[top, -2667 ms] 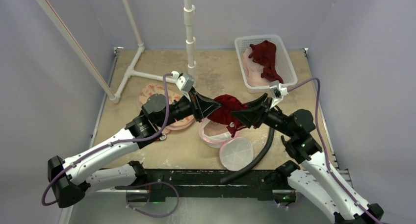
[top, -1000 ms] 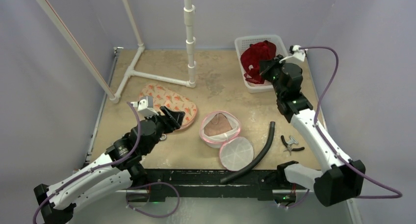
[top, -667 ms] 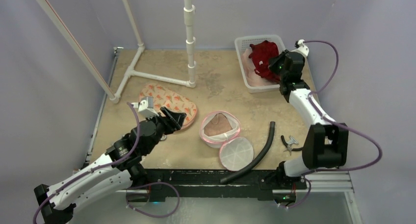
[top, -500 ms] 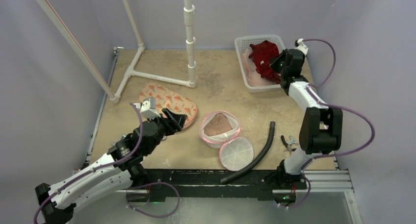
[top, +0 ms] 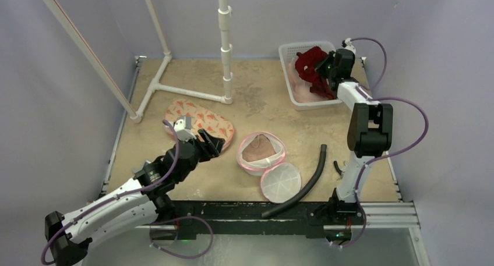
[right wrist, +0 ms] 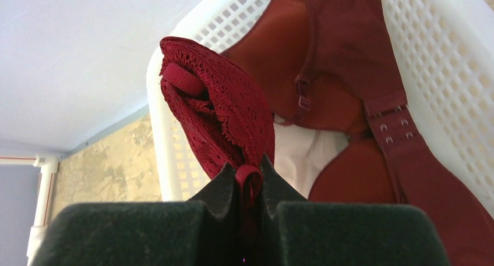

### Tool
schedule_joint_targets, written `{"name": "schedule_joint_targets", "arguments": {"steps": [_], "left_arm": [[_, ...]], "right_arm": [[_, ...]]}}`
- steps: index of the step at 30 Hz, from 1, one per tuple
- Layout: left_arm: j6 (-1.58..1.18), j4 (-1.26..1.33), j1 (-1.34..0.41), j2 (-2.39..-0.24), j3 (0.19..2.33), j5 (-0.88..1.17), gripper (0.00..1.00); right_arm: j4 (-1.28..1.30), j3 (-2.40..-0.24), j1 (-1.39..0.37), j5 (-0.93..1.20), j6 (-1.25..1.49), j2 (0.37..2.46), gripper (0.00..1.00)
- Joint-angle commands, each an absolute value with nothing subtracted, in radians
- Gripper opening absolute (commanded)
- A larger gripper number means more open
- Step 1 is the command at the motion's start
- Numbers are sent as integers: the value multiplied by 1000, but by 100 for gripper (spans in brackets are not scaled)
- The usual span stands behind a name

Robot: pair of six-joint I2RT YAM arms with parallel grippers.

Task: Unzip the laundry bag and remove the bra
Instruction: Place the bra in the bin.

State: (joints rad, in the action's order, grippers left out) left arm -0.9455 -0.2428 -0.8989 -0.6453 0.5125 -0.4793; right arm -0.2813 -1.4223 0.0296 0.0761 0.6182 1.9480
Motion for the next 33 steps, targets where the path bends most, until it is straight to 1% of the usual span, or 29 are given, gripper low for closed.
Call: {"name": "schedule_joint_targets", "arguments": {"steps": [1,4,5,7,11,13,15,20,24,27,31,33], "left_arm": [[-918,-228,-897,-659,536,-482,59],[-918,-233,-897,-665,536,-485,59],[-919,-232,-897,-668,535,-484,59],[-918,-229,-897,-675,534,-484,59],[-917,-227,-897,-692,533,-485,59],[-918,-224,-897,-696,532,-483,59],[-919,-220,-897,-700,530,-481,59],[-921,-203,-897,-716,528,-469,59],[-924,-199,-897,-725,526,-457,59],[-929,-199,-896,-726,522,-451,59],[-935,-197,-897,-726,517,-441,59],[-934,-198,-897,-725,518,-439,59]], "right_arm": [[-274,-1571,35,105,598,2020,0],[-247,-1631,35,92,595,2074,0],[-237,-1641,35,90,593,2087,3],[-221,-1678,36,80,584,2110,13],[-173,-1755,40,63,561,2154,39],[-155,-1782,40,60,552,2165,46],[-145,-1801,40,56,547,2172,50],[-92,-1843,40,19,526,2183,55],[-59,-1862,42,-16,491,2182,64],[-55,-1852,44,-30,471,2167,68],[-63,-1814,53,-49,466,2131,70],[-109,-1751,54,-70,473,2078,70]]}}
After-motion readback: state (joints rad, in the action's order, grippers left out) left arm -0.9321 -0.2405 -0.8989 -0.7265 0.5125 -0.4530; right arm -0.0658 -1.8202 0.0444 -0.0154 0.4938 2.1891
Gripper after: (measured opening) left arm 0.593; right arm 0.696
